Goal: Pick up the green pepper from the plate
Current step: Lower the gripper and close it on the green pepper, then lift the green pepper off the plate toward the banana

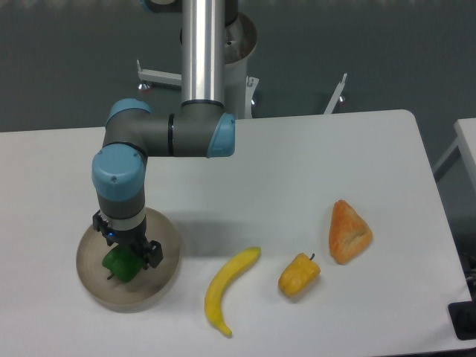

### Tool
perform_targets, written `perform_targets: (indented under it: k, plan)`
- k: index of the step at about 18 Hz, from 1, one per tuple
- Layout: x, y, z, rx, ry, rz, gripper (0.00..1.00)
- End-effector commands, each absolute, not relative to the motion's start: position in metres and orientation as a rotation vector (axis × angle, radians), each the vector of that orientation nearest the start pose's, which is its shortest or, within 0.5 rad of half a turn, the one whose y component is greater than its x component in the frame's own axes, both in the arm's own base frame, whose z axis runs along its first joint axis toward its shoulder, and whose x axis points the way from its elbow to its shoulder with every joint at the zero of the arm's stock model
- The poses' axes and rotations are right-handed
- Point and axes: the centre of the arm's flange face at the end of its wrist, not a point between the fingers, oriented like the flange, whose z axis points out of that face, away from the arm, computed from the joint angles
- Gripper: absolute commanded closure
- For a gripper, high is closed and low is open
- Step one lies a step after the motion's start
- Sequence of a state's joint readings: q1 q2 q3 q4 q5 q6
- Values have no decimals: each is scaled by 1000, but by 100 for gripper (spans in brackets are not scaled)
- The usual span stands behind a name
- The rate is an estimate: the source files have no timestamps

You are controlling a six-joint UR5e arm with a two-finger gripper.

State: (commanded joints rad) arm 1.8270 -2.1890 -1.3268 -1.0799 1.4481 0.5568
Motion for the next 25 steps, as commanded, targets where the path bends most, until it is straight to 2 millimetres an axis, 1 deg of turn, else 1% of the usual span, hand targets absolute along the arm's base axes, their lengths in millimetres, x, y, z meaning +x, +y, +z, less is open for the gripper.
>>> perform_targets:
  k: [1, 7, 9, 10, 11, 12, 13, 14, 17, 20, 22, 24, 25]
  plan:
    - [-35, 735, 280, -2947, 471, -101, 0]
    - [-33, 735, 272, -2960, 474, -104, 0]
    - [-34, 736, 272, -2956, 476, -102, 0]
    - [-34, 737, 269, -2958, 485, -104, 7]
    - [-33, 737, 269, -2953, 508, -104, 29]
    - [-32, 737, 268, -2952, 517, -105, 42]
    - [-32, 737, 269, -2949, 521, -106, 50]
    - [-32, 738, 271, -2946, 521, -106, 53]
    - [-32, 737, 273, -2944, 521, -107, 59]
    - [-34, 738, 278, -2939, 518, -98, 61]
    - [-36, 738, 287, -2918, 575, -73, 61]
    - [-45, 736, 298, -2911, 599, -42, 61]
    - [-64, 733, 307, -2910, 582, -18, 62]
